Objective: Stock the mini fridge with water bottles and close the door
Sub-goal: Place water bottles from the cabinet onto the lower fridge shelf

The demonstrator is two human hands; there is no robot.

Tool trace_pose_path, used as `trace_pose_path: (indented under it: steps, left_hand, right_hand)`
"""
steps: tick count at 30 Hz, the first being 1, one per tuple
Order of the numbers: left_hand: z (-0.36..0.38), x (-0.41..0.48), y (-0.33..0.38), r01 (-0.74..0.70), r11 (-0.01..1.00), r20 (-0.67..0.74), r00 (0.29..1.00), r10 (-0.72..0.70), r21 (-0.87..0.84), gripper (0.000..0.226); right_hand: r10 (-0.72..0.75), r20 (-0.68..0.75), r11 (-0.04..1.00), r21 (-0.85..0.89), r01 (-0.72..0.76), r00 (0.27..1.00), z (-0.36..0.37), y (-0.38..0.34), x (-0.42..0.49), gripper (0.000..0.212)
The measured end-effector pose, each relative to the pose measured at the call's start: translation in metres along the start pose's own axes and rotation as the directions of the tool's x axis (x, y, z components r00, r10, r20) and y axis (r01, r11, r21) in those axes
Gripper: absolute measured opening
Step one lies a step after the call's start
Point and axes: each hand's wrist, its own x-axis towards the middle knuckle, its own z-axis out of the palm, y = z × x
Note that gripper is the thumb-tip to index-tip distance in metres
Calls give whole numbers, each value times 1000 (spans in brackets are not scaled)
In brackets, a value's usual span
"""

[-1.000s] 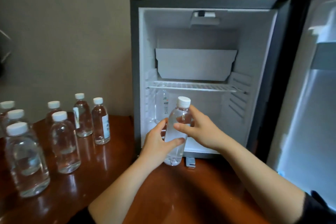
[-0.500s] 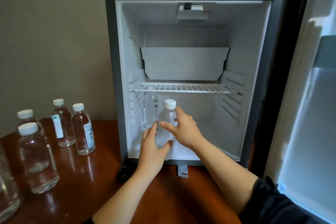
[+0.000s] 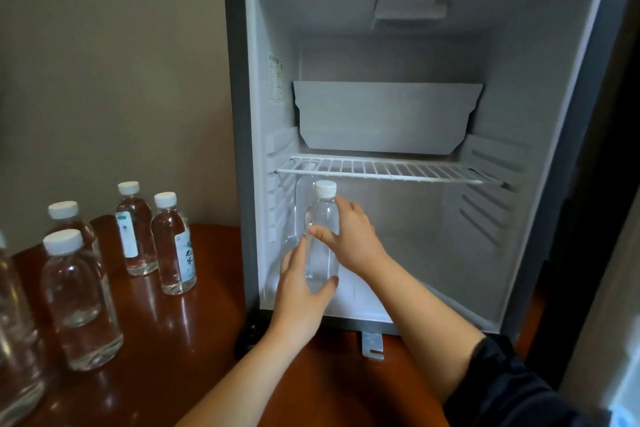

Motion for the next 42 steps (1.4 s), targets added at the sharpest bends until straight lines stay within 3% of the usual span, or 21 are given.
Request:
trace_pose_path:
  steps: [21, 25, 28, 32, 36, 42]
  left_hand:
    - [8, 43, -14, 32, 997, 86, 996, -38, 74, 86]
    - [5, 45, -21, 43, 981, 69, 996, -57, 189, 85]
    - [-1, 39, -20, 46, 962, 74, 995, -69, 269, 79]
    - [-20, 21, -10, 17, 976, 143, 988, -49, 219, 62]
    - [-49, -1, 4, -28, 982, 198, 980, -10, 186, 42]
    - [-99, -43, 19, -76, 956, 321, 947, -20, 283, 35]
  right_hand:
    - [62, 6, 992, -114, -61, 998, 34, -4, 62, 63]
    - [71, 40, 995, -77, -67, 997, 34, 1, 58, 59]
    - [110, 66, 991, -78, -105, 992, 34, 10, 44, 51]
    - [126, 89, 988, -100, -117, 988, 22, 13, 17, 44]
    - [92, 154, 986, -154, -69, 984, 8, 4, -5, 34]
    - [29, 295, 991, -130, 10, 955, 2, -26, -37, 24]
